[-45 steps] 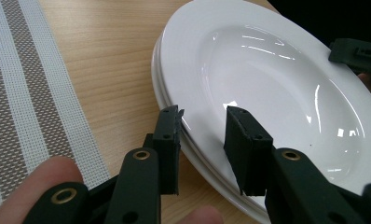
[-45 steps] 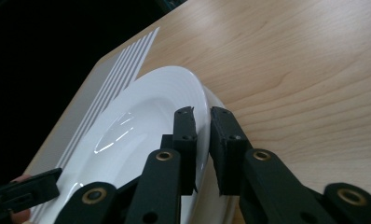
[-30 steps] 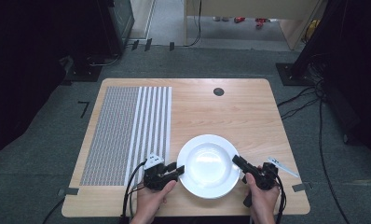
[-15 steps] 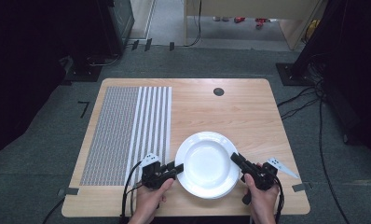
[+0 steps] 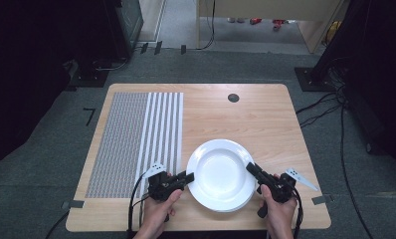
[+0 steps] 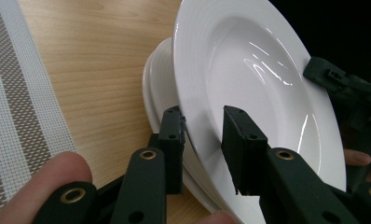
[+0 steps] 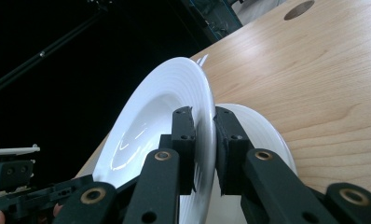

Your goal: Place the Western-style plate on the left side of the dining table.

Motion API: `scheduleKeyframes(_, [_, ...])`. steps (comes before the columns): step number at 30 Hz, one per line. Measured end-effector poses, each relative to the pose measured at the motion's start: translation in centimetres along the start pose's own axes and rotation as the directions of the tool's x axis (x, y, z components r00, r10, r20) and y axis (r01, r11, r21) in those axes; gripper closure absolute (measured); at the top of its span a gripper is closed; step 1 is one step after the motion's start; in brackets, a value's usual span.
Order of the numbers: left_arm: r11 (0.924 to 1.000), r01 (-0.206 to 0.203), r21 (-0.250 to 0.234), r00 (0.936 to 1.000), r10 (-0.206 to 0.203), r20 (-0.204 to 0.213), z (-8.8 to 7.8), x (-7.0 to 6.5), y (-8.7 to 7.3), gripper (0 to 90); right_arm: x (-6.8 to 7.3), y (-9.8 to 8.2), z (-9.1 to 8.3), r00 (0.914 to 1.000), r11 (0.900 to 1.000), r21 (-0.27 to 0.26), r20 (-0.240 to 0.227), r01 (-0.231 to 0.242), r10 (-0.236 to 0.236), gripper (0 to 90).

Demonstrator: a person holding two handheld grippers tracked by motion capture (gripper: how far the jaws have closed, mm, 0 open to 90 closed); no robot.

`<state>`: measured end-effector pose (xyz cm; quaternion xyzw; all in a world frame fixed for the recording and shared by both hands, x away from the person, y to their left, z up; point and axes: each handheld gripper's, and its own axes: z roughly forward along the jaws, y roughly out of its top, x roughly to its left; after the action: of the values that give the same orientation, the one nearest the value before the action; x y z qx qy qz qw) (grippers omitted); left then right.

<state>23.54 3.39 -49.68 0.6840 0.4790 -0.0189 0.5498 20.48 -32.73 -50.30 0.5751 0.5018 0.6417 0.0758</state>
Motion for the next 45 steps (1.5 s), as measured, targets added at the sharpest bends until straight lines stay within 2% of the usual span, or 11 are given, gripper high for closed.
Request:
scheduleKeyframes(13, [1.0000,0.004,-0.006,0.9995,-0.004,0.032,-0.1,-0.2,0.1,72.5,-0.1,0.3,-0.3,0.9994,0.999,-0.016,-0.011,-0.032,0.032,81.8])
scheduleKeyframes(18, [0.9998,0.017,-0.009,0.9990,-0.016,0.041,-0.2,0.0,0.1,73.3,0.0,0.4,-0.2,0.9993,0.999,-0.013,-0.009,-0.037,0.036,81.8])
scheduleKeyframes(24, [0.9991,0.036,-0.021,0.9982,-0.035,0.049,-0.6,0.2,0.4,74.0,0.3,0.6,-0.1,0.9984,0.999,-0.012,-0.030,-0.048,0.048,82.6])
scheduleKeyframes(33, [0.9967,0.066,-0.047,0.9959,-0.063,0.065,-1.7,0.8,1.2,75.4,0.9,0.9,1.1,0.9967,0.997,0.004,-0.038,-0.072,0.072,82.4])
scheduleKeyframes(43, [0.9923,0.088,-0.087,0.9942,-0.082,0.069,-3.7,1.6,2.7,77.0,2.4,1.3,2.8,0.9942,0.996,0.016,-0.061,-0.088,0.088,81.9])
scheduleKeyframes(45, [0.9902,0.103,-0.095,0.9933,-0.097,0.063,-4.3,2.1,3.2,77.0,3.0,1.5,3.7,0.9943,0.996,0.023,-0.066,-0.083,0.084,82.0])
